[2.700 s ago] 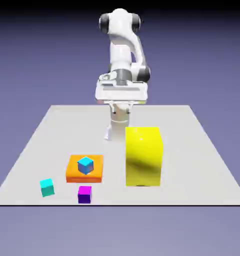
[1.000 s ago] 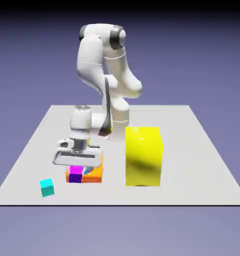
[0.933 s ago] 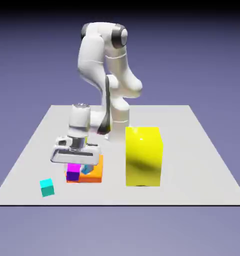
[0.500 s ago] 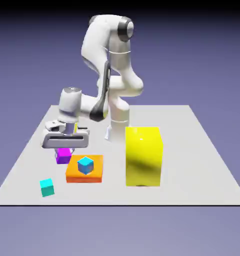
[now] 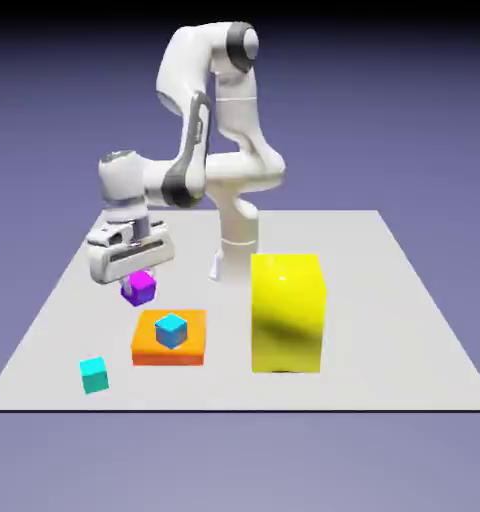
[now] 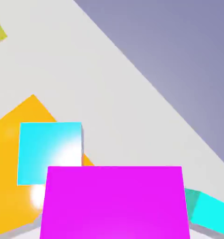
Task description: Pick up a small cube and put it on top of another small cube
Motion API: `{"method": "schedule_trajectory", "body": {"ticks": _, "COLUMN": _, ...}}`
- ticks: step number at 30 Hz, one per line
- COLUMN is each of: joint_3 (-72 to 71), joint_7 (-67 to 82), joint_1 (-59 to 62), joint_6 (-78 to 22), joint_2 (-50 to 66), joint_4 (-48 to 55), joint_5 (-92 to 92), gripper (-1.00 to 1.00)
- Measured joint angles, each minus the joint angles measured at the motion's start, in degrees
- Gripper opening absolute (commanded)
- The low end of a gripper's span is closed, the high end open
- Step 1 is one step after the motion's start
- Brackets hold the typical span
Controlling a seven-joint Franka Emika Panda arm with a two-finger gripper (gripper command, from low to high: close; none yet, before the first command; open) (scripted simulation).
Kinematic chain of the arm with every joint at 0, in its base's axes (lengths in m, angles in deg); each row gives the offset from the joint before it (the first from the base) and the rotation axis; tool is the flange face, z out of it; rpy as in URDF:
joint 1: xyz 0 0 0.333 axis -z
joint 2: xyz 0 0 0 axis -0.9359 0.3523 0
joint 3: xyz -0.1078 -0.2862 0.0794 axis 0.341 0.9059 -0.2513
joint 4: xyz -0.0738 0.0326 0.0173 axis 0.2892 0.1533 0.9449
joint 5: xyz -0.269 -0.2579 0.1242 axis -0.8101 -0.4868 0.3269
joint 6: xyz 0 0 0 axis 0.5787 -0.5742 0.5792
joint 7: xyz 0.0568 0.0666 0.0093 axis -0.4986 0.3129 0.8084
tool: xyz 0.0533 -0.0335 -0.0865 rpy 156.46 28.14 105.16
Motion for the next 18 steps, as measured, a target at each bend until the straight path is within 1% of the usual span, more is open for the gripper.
{"method": "schedule_trajectory", "body": {"ticks": 5, "joint_3": 8.61, "joint_7": 12.43, "joint_1": -7.65, "joint_6": -6.0, "joint_2": -4.45, "joint_4": -0.49, "joint_5": 4.76, "gripper": -1.0}}
{"method": "schedule_trajectory", "body": {"ticks": 7, "joint_3": 9.41, "joint_7": 13.58, "joint_1": -8.36, "joint_6": -6.55, "joint_2": -4.86, "joint_4": -0.53, "joint_5": 5.2, "gripper": -1.0}}
{"method": "schedule_trajectory", "body": {"ticks": 18, "joint_3": 30.97, "joint_7": 13.28, "joint_1": -31.18, "joint_6": 1.78, "joint_2": -5.85, "joint_4": -1.88, "joint_5": 3.98, "gripper": -1.0}}
